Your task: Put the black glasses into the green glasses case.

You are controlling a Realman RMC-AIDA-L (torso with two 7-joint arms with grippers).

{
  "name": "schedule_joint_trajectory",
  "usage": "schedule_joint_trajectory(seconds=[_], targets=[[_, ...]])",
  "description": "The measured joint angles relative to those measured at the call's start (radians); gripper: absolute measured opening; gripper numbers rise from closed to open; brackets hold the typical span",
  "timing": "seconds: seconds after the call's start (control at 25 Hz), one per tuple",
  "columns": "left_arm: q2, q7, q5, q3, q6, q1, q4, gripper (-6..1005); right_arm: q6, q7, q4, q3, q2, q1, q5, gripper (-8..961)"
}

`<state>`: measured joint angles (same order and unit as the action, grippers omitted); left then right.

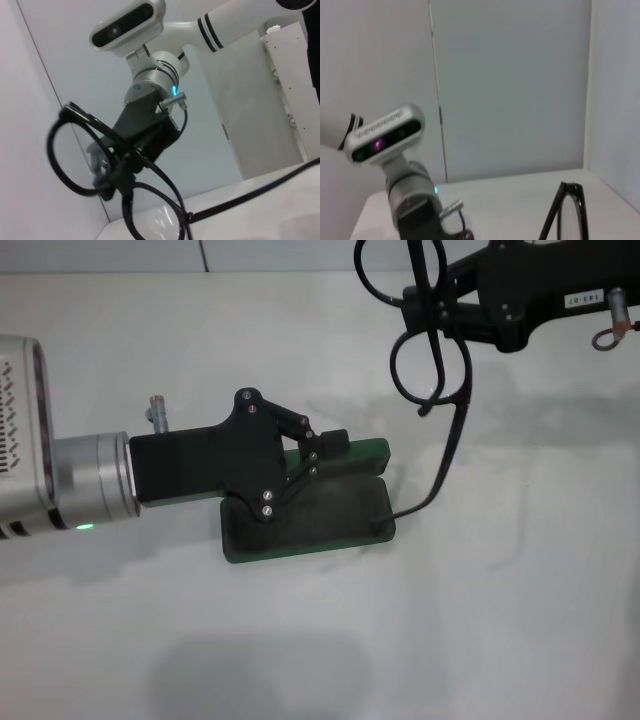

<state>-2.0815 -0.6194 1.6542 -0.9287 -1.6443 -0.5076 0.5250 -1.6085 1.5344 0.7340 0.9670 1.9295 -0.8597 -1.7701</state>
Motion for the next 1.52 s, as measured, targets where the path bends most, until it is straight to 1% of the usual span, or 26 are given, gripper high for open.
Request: schedule_joint_trajectory(seconds=[0.2, 0.32, 0.52, 0.64, 0.76, 1.0, 1.52], targets=[[-0.003, 0.0, 0.001, -0.008, -0.005, 0.007, -0.006, 22, 0.007, 0.002, -0.051, -0.063, 0.013, -0.018, 0.02, 113], [-0.004, -0.002, 0.002, -0.017, -0.03, 0.005, -0.014, 23, 0.033, 0.002, -0.072, -0.113, 0.032, -0.019, 0.021, 112], [-0.005, -0.014, 0.002, -0.025, -0.066, 0.0, -0.025, 24, 0.109, -0.005, -0.11, -0.121, 0.055, -0.019, 0.034, 112], [-0.006, -0.014, -0.005, -0.025, -0.084, -0.003, -0.035, 24, 0.139, -0.016, -0.115, -0.115, 0.078, -0.019, 0.035, 112], [-0.007, -0.014, -0.011, -0.025, -0.093, -0.004, -0.035, 25, 0.139, -0.026, -0.126, -0.113, 0.088, -0.019, 0.05, 112], [-0.008, -0.014, -0.036, -0.025, -0.096, -0.005, -0.039, 26, 0.137, -0.061, -0.191, -0.106, 0.085, -0.028, 0.083, 112], [-0.006, -0.014, -0.051, -0.025, -0.107, -0.016, -0.037, 28, 0.159, -0.07, -0.203, -0.084, 0.083, -0.019, 0.076, 112]])
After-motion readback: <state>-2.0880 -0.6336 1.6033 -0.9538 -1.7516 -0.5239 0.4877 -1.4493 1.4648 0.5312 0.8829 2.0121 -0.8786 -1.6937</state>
